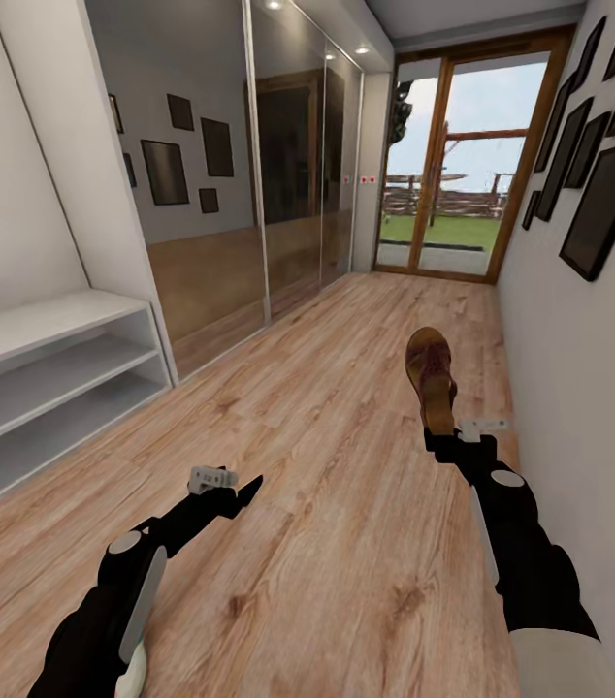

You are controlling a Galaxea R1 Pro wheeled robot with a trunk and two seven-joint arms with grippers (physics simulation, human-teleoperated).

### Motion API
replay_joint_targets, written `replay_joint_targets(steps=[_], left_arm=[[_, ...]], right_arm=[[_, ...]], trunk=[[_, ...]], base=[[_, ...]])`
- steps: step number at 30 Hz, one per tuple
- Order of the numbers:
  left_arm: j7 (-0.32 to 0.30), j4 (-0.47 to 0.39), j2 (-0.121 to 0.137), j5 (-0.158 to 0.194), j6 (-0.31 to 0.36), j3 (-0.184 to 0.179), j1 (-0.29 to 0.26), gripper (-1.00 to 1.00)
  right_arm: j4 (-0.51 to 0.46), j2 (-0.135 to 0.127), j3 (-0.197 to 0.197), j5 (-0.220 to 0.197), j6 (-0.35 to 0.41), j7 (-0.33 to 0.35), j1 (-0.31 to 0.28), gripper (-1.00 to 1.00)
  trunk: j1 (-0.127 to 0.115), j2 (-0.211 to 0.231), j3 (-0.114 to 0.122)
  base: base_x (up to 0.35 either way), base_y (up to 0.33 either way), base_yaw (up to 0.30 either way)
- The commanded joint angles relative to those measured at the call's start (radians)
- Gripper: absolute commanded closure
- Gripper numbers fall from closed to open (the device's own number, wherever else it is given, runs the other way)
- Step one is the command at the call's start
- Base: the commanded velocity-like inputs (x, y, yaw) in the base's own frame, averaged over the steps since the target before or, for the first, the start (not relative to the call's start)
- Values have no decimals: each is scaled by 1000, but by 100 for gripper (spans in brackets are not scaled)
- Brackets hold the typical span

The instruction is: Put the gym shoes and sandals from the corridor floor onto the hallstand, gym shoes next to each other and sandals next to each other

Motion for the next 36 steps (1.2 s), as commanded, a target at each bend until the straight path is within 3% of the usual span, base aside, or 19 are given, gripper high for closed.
replay_joint_targets(steps=[1, 15, 36], left_arm=[[-5, -1, -1, 7, 10, 3, -1, -100], [-6, 0, -1, 11, 12, 3, 0, -100], [-6, 0, -1, 12, 15, 3, -1, -100]], right_arm=[[-2, 1, -3, 7, 6, 8, -1, 100], [-1, 1, -2, 7, 5, 8, -1, 100], [-1, 2, -2, 7, 6, 8, -1, 100]], trunk=[[0, 0, -1], [0, 0, -1], [0, 0, -1]], base=[[161, 0, 6], [319, -14, 1], [330, -167, 0]])
